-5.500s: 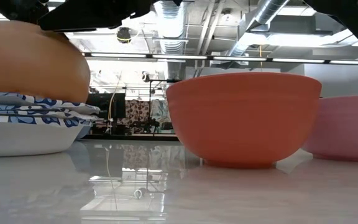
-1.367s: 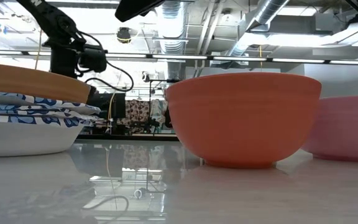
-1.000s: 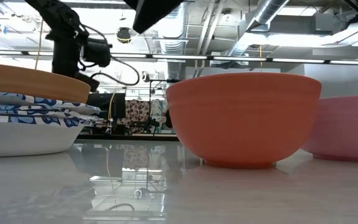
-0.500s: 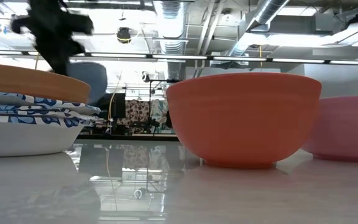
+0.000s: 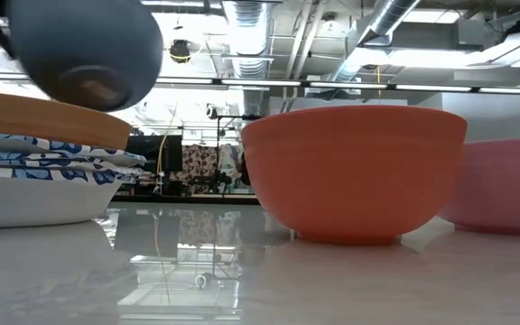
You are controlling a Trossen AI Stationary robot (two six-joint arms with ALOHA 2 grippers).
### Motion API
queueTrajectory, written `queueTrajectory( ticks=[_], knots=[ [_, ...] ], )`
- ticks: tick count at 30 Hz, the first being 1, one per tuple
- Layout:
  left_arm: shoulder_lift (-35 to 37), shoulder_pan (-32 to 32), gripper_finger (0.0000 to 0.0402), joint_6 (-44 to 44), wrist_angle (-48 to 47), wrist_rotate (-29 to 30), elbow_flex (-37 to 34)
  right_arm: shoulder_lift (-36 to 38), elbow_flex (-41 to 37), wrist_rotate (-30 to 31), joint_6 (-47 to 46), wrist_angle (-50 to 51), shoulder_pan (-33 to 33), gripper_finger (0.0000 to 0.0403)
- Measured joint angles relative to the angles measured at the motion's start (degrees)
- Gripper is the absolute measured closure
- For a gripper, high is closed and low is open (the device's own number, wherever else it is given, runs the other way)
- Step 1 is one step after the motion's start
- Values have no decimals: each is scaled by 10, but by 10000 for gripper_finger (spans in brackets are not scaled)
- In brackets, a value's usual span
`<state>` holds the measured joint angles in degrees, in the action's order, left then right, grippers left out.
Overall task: Nest bowls inside each other
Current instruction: Stack the blue bowl on top of the light orange bowl
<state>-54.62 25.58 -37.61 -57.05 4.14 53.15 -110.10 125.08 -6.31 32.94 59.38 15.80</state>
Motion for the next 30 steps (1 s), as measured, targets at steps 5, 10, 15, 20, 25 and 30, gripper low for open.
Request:
queueTrajectory(
  ticks=[5, 10, 15, 20, 25, 30],
  knots=[
    [-56, 64, 401, -56, -24, 85, 9, -34, -1, -11, 42, -46, -5, 317],
    [-111, 100, 401, -78, -88, 143, 52, -37, 0, -11, 87, -101, 0, 251],
    [-162, 136, 401, -79, -152, 153, 118, -37, 0, -10, 103, -134, -7, 196],
    [-196, 166, 401, -73, -170, 158, 181, -67, -1, -17, 141, -155, -5, 184],
    [-204, 180, 401, -85, -168, 156, 198, -96, 0, -21, 183, -195, 1, 185],
    [-204, 179, 401, -90, -165, 145, 198, -108, 0, -13, 199, -207, 3, 186]
  ],
)
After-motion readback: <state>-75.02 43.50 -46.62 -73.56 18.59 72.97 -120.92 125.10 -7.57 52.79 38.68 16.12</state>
